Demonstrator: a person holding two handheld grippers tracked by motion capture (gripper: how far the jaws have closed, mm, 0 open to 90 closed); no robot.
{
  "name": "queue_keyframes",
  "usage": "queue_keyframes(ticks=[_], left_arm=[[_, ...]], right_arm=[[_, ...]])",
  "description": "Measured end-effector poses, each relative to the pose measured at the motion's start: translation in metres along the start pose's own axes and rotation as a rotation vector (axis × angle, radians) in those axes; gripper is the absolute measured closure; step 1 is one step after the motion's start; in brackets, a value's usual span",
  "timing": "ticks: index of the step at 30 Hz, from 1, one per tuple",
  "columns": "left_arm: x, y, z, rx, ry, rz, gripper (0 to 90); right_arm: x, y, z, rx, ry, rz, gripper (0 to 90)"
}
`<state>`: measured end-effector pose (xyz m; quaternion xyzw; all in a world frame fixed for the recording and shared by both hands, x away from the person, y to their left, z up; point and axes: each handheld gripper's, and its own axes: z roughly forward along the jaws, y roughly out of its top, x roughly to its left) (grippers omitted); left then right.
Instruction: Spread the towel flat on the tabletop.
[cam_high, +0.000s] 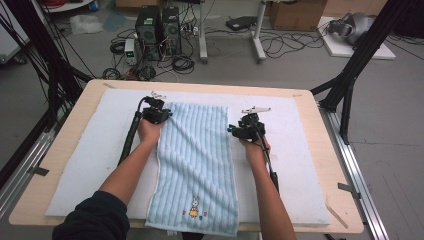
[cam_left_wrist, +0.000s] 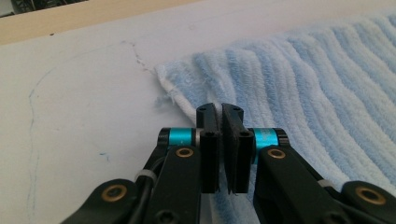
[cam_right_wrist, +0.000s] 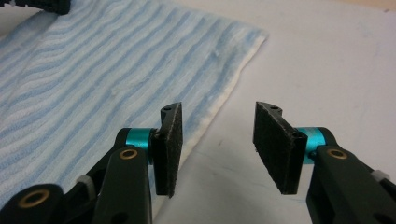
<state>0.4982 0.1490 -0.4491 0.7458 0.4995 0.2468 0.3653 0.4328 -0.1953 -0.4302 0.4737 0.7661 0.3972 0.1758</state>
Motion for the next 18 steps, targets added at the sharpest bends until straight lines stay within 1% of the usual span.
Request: queue_keyframes(ticks=[1, 2, 3, 4, 5, 6, 7, 8, 9, 10, 11, 12, 13, 14, 15, 16, 17, 18], left_arm=[[0.000, 0.000, 0.000, -0.002, 0.003, -0.009, 76.1], [0.001, 0.000, -0.001, -0.001, -0.015, -0.024, 68.8], [0.003, 0.000, -0.002, 0.005, -0.023, -0.033, 65.4], [0.003, 0.000, -0.003, 0.013, -0.032, -0.040, 59.7], [0.004, -0.001, -0.004, 0.023, -0.040, -0.041, 56.4], [0.005, -0.001, -0.005, 0.019, -0.047, -0.048, 55.3], [0.006, -0.002, -0.007, 0.019, -0.052, -0.053, 53.5], [0.006, -0.003, -0.008, 0.017, -0.061, -0.064, 52.7], [0.007, -0.004, -0.010, 0.017, -0.065, -0.068, 52.3], [0.007, -0.005, -0.012, 0.015, -0.070, -0.071, 51.8], [0.008, -0.005, -0.013, 0.021, -0.075, -0.070, 51.6], [0.008, -0.006, -0.013, 0.023, -0.080, -0.076, 51.4], [0.009, -0.006, -0.014, 0.039, -0.091, -0.081, 50.4], [0.008, -0.006, -0.015, 0.042, -0.104, -0.090, 49.1], [0.007, -0.005, -0.016, 0.044, -0.118, -0.091, 48.7], [0.004, -0.005, -0.018, 0.035, -0.130, -0.089, 48.6], [0.002, -0.006, -0.020, 0.025, -0.149, -0.080, 49.5], [-0.001, -0.006, -0.021, 0.026, -0.163, -0.063, 52.6]], right_arm=[[0.001, -0.001, 0.002, 0.013, 0.012, 0.002, 52.9], [0.003, -0.001, 0.005, 0.019, 0.024, -0.007, 53.8], [0.006, -0.002, 0.008, 0.027, 0.036, -0.018, 55.9], [0.009, -0.002, 0.011, 0.039, 0.035, -0.039, 58.8], [0.013, -0.002, 0.014, 0.052, 0.027, -0.062, 62.4], [0.015, -0.003, 0.018, 0.067, 0.019, -0.091, 69.6], [0.017, -0.004, 0.021, 0.088, 0.005, -0.108, 74.5], [0.016, -0.004, 0.022, 0.078, 0.010, -0.100, 82.6], [0.016, -0.003, 0.022, 0.072, -0.009, -0.115, 86.4], [0.016, -0.003, 0.023, 0.072, -0.052, -0.143, 87.0], [0.014, -0.002, 0.024, 0.068, -0.072, -0.147, 87.3], [0.011, -0.001, 0.025, 0.064, -0.104, -0.152, 87.4], [0.009, 0.000, 0.026, 0.069, -0.125, -0.156, 87.5], [0.006, 0.002, 0.027, 0.069, -0.174, -0.169, 87.5], [0.002, 0.004, 0.028, 0.068, -0.212, -0.176, 87.4], [-0.002, 0.006, 0.028, 0.066, -0.240, -0.160, 87.3], [-0.006, 0.006, 0.028, 0.059, -0.241, -0.129, 85.9], [-0.011, 0.005, 0.028, 0.044, -0.234, -0.097, 80.5]])
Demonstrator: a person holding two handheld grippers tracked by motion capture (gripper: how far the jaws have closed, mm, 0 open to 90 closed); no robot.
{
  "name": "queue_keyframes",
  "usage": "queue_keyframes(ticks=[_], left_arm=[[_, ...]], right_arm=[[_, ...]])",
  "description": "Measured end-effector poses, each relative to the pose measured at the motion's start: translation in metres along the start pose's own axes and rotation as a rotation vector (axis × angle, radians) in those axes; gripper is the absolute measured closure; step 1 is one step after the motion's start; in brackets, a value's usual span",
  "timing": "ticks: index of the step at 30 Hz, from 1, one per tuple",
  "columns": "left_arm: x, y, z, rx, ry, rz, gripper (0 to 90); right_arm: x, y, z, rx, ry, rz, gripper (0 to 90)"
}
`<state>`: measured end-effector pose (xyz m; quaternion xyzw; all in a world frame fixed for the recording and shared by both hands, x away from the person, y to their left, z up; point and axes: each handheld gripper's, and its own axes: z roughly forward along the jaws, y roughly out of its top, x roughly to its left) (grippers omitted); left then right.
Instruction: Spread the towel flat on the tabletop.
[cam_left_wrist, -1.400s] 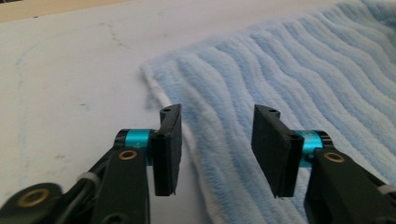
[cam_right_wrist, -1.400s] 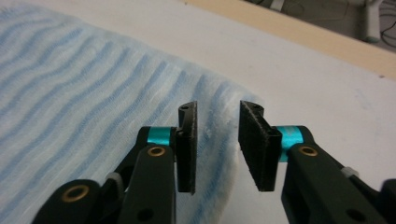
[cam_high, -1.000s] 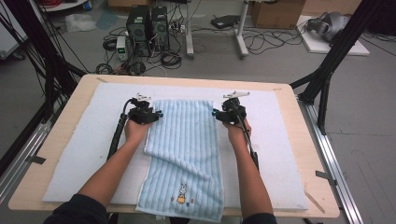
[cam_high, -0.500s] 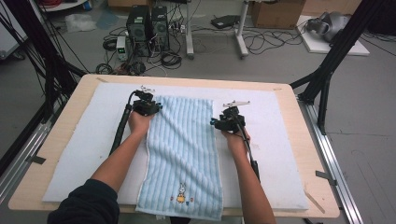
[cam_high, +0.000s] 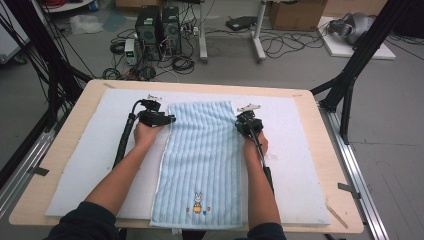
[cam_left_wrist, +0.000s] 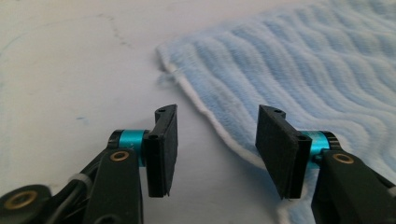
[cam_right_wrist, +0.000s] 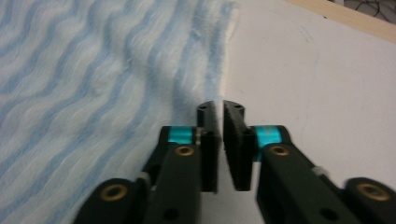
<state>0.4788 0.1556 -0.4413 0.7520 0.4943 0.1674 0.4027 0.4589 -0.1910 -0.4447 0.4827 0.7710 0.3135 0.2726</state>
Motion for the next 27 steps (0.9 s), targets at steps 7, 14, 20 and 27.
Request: queue_keyframes(ticks=[7, 14, 20, 27], left_arm=[[-0.011, -0.006, 0.003, 0.020, 0.040, 0.078, 59.9], [-0.001, -0.006, 0.005, -0.020, 0.099, 0.046, 87.3], [0.008, -0.006, 0.001, -0.026, 0.109, 0.001, 72.5], [0.007, -0.017, -0.013, -0.011, -0.008, -0.056, 53.2]], right_arm=[[-0.011, -0.008, -0.018, -0.044, 0.088, 0.101, 54.8], [-0.008, -0.015, -0.030, -0.047, 0.143, 0.090, 58.8], [0.005, -0.020, -0.023, -0.015, 0.177, 0.049, 57.3], [0.007, -0.026, -0.037, -0.044, 0.220, 0.043, 60.3]])
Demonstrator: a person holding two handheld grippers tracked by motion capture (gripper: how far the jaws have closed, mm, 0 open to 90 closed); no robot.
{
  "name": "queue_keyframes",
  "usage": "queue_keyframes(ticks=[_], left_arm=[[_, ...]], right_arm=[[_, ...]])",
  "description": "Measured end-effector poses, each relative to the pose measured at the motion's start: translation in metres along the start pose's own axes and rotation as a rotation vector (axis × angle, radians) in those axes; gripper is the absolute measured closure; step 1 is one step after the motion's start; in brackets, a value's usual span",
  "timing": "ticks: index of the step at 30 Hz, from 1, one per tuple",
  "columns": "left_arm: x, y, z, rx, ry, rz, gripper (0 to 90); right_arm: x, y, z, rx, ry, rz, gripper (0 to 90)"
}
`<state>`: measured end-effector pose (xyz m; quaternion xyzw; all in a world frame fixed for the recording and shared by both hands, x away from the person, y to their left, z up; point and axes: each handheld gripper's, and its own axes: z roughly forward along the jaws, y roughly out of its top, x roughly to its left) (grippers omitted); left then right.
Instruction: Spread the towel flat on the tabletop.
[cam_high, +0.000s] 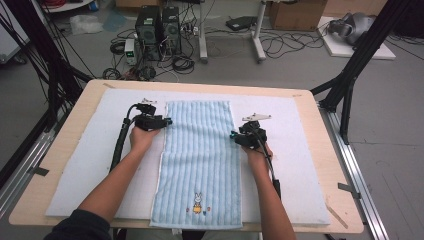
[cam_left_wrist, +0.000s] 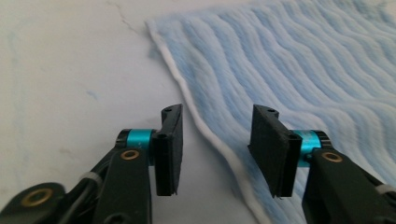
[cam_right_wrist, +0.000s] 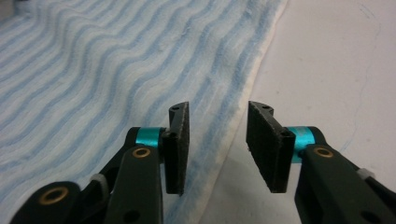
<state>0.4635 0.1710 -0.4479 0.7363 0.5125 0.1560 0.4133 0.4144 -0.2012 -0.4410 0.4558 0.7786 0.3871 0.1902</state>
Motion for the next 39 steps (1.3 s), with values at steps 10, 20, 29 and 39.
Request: queue_keyframes(ticks=[10, 20, 29, 39], left_arm=[[-0.005, 0.004, 0.011, -0.023, 0.070, 0.080, 88.6], [-0.004, 0.001, -0.008, -0.046, -0.023, 0.023, 54.4], [-0.010, -0.021, -0.044, -0.077, -0.086, 0.088, 49.7], [-0.033, -0.072, -0.095, -0.096, -0.151, 0.113, 59.9]], right_arm=[[0.009, -0.005, 0.007, 0.026, -0.081, -0.080, 67.1], [0.008, -0.001, -0.013, -0.026, -0.074, -0.065, 54.6], [0.023, -0.016, -0.044, -0.056, -0.035, -0.091, 54.2], [0.049, -0.054, -0.077, -0.051, 0.081, -0.129, 58.0]])
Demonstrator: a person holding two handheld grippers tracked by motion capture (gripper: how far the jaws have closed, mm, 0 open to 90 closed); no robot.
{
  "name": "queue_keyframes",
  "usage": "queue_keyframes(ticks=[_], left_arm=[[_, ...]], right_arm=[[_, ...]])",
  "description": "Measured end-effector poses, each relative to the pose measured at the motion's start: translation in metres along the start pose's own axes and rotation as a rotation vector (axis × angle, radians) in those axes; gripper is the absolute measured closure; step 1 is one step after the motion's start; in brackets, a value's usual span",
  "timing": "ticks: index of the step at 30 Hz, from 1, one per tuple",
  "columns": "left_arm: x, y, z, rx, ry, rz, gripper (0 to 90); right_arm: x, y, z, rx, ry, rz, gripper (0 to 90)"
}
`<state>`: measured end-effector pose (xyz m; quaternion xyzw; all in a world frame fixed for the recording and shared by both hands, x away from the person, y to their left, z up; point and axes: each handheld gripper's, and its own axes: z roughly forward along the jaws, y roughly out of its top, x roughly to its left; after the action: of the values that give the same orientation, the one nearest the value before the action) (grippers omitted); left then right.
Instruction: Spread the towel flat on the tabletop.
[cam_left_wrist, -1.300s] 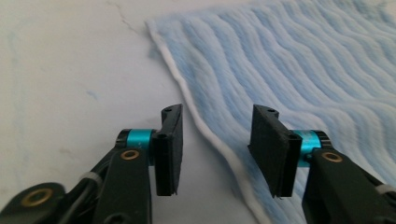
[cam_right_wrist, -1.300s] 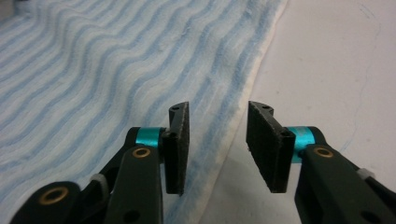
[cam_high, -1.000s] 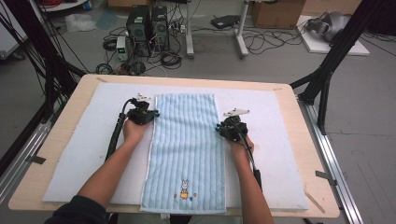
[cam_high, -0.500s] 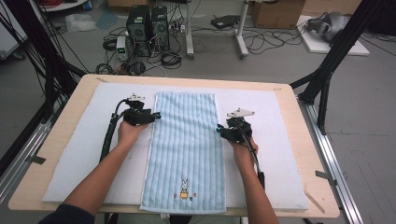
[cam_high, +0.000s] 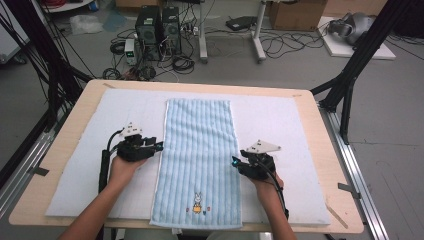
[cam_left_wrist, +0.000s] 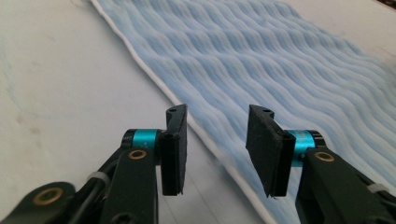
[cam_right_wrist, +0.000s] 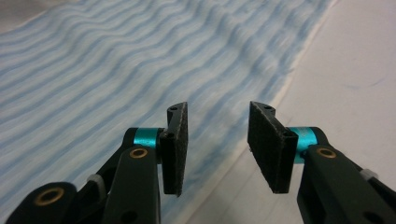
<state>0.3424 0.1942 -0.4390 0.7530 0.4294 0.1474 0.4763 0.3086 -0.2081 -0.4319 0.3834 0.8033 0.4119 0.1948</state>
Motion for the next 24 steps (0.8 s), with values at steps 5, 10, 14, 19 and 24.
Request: queue_keyframes(ticks=[5, 10, 14, 19, 24], left_arm=[[-0.015, -0.021, -0.009, 0.004, -0.044, -0.009, 62.4], [-0.030, -0.025, -0.007, 0.070, -0.097, 0.041, 61.7], [-0.037, -0.025, -0.004, 0.113, -0.077, 0.095, 68.1], [-0.038, -0.026, -0.007, 0.137, -0.081, 0.106, 88.1], [-0.035, -0.029, -0.017, 0.156, -0.077, 0.113, 88.7]], right_arm=[[0.009, -0.009, -0.003, 0.013, 0.044, 0.000, 59.9], [0.017, -0.011, 0.002, 0.034, 0.093, -0.014, 62.4], [0.025, -0.012, 0.011, 0.090, 0.131, -0.062, 68.2], [0.026, -0.013, 0.012, 0.094, 0.155, -0.058, 77.6], [0.027, -0.012, 0.010, 0.111, 0.200, -0.058, 80.3]])
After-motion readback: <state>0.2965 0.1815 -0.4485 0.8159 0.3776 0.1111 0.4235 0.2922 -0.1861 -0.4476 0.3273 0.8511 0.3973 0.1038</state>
